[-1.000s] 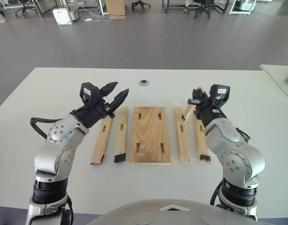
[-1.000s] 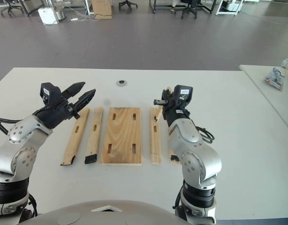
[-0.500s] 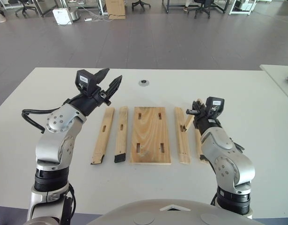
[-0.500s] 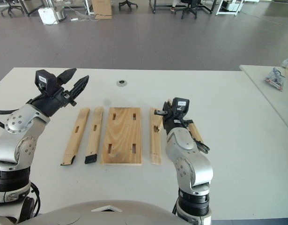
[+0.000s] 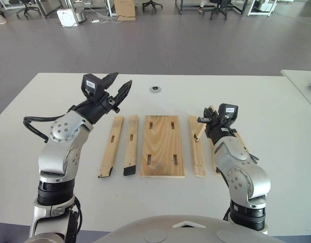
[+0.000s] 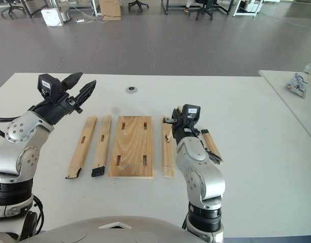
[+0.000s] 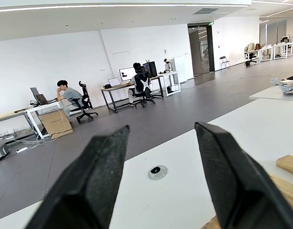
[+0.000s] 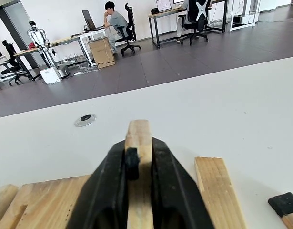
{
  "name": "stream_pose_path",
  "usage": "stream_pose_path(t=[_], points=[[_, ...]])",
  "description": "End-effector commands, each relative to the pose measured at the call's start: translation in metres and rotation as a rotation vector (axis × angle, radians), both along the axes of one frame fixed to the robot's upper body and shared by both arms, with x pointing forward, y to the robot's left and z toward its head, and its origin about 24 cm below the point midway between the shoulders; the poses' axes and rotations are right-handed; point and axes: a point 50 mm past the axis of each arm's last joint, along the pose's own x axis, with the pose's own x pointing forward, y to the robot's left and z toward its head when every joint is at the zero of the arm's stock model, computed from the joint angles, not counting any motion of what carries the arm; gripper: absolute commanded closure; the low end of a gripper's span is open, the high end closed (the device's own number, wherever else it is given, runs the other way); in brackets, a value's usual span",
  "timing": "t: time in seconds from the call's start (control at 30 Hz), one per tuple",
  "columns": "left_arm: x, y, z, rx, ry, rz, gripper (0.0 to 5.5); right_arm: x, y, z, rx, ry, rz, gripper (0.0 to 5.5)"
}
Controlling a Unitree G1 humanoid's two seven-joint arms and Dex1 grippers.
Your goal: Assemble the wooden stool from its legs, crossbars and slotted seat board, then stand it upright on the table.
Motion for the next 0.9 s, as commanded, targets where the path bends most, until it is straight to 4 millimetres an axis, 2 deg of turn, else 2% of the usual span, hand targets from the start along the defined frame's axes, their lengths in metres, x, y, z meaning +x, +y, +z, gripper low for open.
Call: stream_pose_path(t=[0.03, 0.23, 0.43, 0.5, 0.6, 0.77, 0.9], points=[[0.003, 0.0, 0.003, 0.017, -0.018, 0.001, 2.96, 0.003, -0.003, -0.002, -0.005, -0.005, -0.016, 5.08], [0.002, 0.0, 0.002, 0.015, -0.022, 0.004, 2.96, 0.005, -0.004, -0.005, -0.006, 0.002, -0.015, 5.08], [0.003, 0.0, -0.001, 0.014, -0.013, 0.001, 2.96, 0.011, 0.001, -0.038, -0.009, 0.127, -0.023, 5.08], [0.003, 0.0, -0.001, 0.014, -0.013, 0.002, 2.96, 0.013, -0.001, -0.04, -0.028, 0.09, -0.024, 5.08], [0.001, 0.0, -0.001, 0.02, -0.011, 0.003, 2.96, 0.012, -0.013, -0.04, -0.102, -0.062, 0.043, 5.08], [0.0, 0.003, -0.004, 0.03, 0.001, 0.001, 2.96, -0.008, -0.039, -0.057, -0.155, -0.181, 0.092, 5.08], [0.001, 0.004, -0.002, 0.027, -0.006, 0.004, 2.96, -0.016, -0.042, -0.062, -0.14, -0.223, 0.092, 5.08]])
